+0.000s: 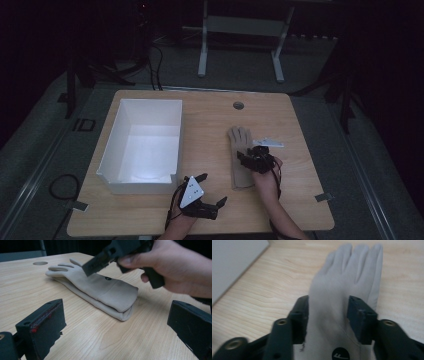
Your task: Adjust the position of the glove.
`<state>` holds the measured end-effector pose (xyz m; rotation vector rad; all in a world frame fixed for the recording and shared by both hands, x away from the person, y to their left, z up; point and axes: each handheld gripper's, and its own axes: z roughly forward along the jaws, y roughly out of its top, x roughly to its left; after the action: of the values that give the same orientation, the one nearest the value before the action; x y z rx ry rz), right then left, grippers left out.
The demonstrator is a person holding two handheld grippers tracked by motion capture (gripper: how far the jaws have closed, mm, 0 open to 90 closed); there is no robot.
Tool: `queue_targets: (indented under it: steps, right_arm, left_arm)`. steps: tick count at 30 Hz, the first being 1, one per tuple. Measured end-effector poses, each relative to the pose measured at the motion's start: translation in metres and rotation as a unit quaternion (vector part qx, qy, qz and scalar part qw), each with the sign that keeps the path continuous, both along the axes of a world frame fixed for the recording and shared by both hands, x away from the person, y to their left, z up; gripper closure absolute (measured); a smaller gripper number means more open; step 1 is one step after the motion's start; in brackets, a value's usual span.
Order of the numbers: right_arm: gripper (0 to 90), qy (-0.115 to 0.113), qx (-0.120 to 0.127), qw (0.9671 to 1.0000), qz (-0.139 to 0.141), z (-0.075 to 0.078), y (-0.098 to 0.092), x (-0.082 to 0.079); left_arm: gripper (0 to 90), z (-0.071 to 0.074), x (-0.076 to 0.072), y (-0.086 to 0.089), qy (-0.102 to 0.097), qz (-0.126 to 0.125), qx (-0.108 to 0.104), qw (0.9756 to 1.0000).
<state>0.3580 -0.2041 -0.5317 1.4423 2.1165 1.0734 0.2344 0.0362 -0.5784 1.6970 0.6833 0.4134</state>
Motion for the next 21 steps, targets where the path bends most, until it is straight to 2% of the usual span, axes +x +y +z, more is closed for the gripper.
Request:
queue_targets:
  steps: [2,6,9,11,13,16,19,21]
  right_arm:
    - [38.3,-0.007,0.000,0.9999,0.013,0.006,-0.002,0.000]
    - [25.0,-0.012,0.007,0.9992,0.038,0.014,-0.010,0.001]
    - [14.2,-0.017,0.029,0.9970,0.070,0.015,-0.019,0.003]
    - [14.6,-0.012,0.031,0.9957,0.086,0.015,-0.024,0.003]
    - [14.9,-0.014,0.041,0.9947,0.093,0.014,-0.030,0.003]
    - [17.8,-0.021,0.039,0.9934,0.106,0.016,-0.039,0.004]
    - [15.5,-0.048,0.015,0.9912,0.122,0.021,-0.047,0.002]
    - [15.4,-0.053,0.006,0.9898,0.132,0.025,-0.052,0.001]
  left_arm:
    - [1.8,0.000,-0.001,-0.001,-0.004,0.000,0.004,1.0000]
    - [1.8,0.000,-0.001,-0.001,-0.004,0.000,0.005,1.0000]
    - [1.8,0.000,-0.001,-0.001,-0.003,0.001,0.007,1.0000]
    - [1.8,0.000,0.000,-0.002,-0.002,0.005,0.008,1.0000]
    - [1.8,0.000,0.000,-0.002,-0.001,0.005,0.009,0.9999]
    - [1.8,0.000,0.002,-0.002,0.002,-0.001,0.006,1.0000]
    - [1.8,0.001,0.004,-0.003,0.006,-0.015,0.011,0.9998]
    - [2.9,0.001,0.006,-0.006,0.007,-0.032,0.019,0.9993]
